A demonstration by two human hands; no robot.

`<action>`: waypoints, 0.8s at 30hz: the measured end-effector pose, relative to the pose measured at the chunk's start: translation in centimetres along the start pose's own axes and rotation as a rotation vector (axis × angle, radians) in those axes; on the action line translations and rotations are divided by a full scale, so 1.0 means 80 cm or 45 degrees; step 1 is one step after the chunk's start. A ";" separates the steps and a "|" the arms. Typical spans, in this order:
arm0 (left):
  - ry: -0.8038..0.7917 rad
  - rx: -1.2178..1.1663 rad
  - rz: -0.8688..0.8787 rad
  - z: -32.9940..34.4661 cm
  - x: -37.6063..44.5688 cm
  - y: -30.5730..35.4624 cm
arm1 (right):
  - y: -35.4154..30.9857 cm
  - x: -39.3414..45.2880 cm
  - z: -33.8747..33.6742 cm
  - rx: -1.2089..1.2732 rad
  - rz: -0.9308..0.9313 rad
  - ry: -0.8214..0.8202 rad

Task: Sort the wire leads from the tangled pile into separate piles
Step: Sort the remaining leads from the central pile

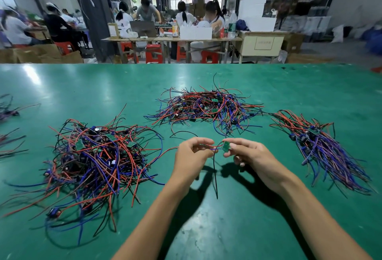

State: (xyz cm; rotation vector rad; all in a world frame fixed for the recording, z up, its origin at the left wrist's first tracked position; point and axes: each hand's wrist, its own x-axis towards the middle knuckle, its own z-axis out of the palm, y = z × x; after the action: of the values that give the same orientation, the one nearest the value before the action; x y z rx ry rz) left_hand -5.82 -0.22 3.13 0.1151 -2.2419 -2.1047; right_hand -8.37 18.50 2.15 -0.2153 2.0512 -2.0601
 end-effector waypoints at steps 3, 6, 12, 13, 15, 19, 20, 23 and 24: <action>-0.067 0.054 -0.010 0.000 -0.001 0.006 | 0.003 0.001 0.002 0.001 -0.034 0.079; -0.109 0.107 0.120 0.003 -0.004 0.007 | 0.006 -0.001 0.006 -0.034 -0.062 0.123; -0.030 0.477 0.542 -0.003 -0.008 0.007 | 0.002 -0.005 0.014 0.271 -0.076 0.062; -0.033 0.510 0.575 -0.004 -0.009 0.009 | 0.002 -0.006 0.015 0.309 -0.098 0.058; 0.004 0.515 0.596 -0.004 -0.009 0.011 | 0.002 -0.006 0.018 0.382 -0.140 0.058; 0.146 0.485 0.582 -0.004 -0.005 0.013 | 0.001 -0.009 0.021 0.273 -0.273 0.068; 0.199 0.506 0.588 -0.006 -0.004 0.013 | 0.001 -0.009 0.021 0.232 -0.292 0.063; 0.515 0.674 0.607 -0.008 -0.005 0.014 | 0.000 -0.011 0.021 0.210 -0.279 -0.004; 0.624 0.727 0.579 -0.008 -0.006 0.015 | -0.001 -0.010 0.022 0.244 -0.256 -0.032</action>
State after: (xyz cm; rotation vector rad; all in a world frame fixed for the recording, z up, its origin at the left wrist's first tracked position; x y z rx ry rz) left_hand -5.32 -0.72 4.38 0.1161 -2.2060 -1.0441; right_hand -7.14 17.05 2.33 -0.4266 1.8691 -2.3422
